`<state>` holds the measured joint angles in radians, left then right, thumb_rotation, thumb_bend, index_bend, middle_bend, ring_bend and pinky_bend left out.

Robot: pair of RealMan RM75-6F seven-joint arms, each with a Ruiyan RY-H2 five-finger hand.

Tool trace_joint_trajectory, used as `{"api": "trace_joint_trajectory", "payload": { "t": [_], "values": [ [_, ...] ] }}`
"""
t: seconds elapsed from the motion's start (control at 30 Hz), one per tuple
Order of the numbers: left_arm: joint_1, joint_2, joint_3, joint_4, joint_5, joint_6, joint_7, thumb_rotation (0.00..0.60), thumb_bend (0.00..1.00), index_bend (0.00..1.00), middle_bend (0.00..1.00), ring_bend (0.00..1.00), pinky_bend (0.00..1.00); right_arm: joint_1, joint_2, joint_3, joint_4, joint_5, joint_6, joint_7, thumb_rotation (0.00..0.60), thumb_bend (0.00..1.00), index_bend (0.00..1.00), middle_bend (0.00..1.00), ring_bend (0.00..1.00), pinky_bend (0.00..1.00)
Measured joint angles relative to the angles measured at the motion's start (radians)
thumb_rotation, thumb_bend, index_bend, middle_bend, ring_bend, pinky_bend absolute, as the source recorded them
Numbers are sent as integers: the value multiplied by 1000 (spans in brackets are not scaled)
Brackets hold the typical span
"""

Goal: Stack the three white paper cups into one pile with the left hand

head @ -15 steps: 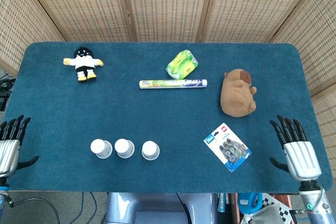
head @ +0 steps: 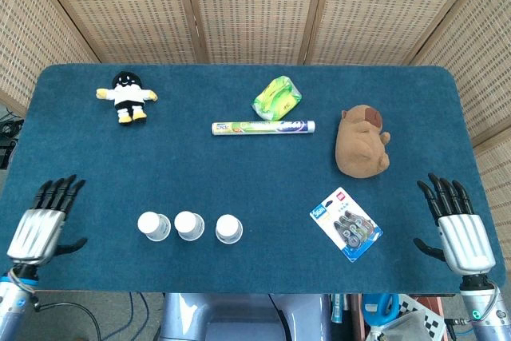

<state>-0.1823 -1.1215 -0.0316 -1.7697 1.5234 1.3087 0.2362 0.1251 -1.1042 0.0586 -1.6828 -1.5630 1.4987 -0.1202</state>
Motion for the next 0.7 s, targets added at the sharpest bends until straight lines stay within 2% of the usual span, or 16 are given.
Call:
{"api": "trace_joint_trajectory", "payload": {
  "t": [0.1, 0.23, 0.37, 0.57, 0.7],
  "values": [
    [-74, 6, -2, -40, 49, -91, -9, 600, 111, 0, 0, 0, 0, -1, 1, 0, 0, -3, 2, 2, 600, 0, 0, 0, 0, 0],
    [-175, 0, -21, -93, 40, -229, 10, 600, 111, 0, 0, 0, 0, -3, 3, 0, -1, -4, 4, 3, 600, 0, 0, 0, 0, 0],
    [-284, -46, -58, -119, -42, -359, 92, 600, 111, 0, 0, 0, 0, -3, 5, 2, 1, -1, 2, 6, 600, 0, 0, 0, 0, 0],
    [-405, -171, -103, -89, -189, -464, 215, 600, 111, 0, 0, 0, 0, -3, 6, 8, 6, 11, -2, 11, 600, 0, 0, 0, 0, 0],
    [-472, -232, -116, -49, -289, -524, 249, 600, 112, 0, 0, 0, 22, -3, 7, 13, 9, 20, -5, 16, 600, 0, 0, 0, 0, 0]
  ]
}}
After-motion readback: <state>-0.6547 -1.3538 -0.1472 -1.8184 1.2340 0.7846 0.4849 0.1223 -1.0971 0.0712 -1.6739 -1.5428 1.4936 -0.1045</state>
